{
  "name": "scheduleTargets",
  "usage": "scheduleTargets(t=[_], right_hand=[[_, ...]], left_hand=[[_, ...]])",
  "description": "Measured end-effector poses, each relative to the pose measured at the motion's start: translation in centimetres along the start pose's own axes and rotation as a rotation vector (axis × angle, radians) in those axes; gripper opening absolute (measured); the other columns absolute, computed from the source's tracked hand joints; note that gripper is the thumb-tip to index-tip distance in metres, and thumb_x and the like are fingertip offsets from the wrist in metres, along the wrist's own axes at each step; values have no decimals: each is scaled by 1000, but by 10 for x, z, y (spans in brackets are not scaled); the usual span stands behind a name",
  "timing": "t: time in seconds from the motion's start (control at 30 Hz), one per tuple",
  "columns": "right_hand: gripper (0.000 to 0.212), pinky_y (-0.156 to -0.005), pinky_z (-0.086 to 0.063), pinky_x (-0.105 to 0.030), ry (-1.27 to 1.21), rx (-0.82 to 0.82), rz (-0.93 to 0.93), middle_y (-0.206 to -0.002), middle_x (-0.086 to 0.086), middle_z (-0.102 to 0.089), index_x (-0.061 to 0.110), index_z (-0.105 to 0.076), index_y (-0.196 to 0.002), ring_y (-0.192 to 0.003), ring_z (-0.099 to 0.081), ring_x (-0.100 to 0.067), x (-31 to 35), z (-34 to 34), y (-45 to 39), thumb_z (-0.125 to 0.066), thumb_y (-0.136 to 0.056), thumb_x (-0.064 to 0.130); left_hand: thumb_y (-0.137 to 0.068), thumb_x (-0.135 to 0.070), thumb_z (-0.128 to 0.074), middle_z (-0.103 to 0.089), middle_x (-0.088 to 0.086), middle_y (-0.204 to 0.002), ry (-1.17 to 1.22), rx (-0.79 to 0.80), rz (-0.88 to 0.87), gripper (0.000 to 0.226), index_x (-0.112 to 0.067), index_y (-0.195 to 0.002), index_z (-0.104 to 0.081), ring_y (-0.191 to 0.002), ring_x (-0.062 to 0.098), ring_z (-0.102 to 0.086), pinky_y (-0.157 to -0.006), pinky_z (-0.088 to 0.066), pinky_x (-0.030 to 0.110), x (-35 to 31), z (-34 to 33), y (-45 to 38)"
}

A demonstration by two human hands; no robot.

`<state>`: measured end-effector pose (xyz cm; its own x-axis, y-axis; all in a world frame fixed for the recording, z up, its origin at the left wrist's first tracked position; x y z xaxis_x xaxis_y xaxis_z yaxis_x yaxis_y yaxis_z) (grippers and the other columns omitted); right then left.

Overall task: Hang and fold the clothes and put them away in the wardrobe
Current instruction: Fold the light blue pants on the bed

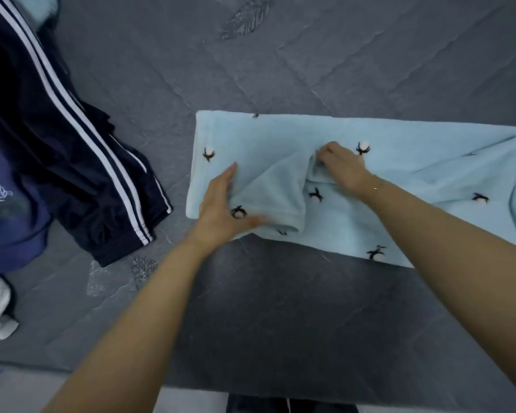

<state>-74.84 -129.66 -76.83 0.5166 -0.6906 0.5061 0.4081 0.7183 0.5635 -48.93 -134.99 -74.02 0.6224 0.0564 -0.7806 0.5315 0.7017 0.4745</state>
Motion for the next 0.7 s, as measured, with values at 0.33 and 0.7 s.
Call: scheduleTargets(t=[0.33, 0.7], right_hand=[[28, -91, -39, -22, 76, -238, 322, -120, -9, -66, 6, -64, -121, -110, -61, -26, 20, 37, 50, -61, -93, 11], [37, -93, -39, -40, 381, -187, 225, -126, -17, -54, 4, -53, -125, -115, -50, -35, 61, 40, -24, -37, -105, 30]], left_hand=[[-87, 7, -55, -65, -2, -102, -2, -144, -108, 27, -10, -104, -67, -97, 9, -60, -87, -44, 16, -18, 16, -3], [-91, -53, -59, -64, 0, -101, 126, -275, 274, 41, -15, -105, -58, -91, 16, -60, -80, -51, 31, 27, 77, -64]])
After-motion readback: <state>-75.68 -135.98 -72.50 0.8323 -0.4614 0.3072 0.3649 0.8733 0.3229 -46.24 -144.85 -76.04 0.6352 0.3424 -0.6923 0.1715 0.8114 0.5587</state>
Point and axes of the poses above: each hand's wrist, its own y-axis away from the middle knuckle, its own z-axis out of the back of the hand, x = y × z, the point moved 10 cm from there along -y, towards the middle knuckle
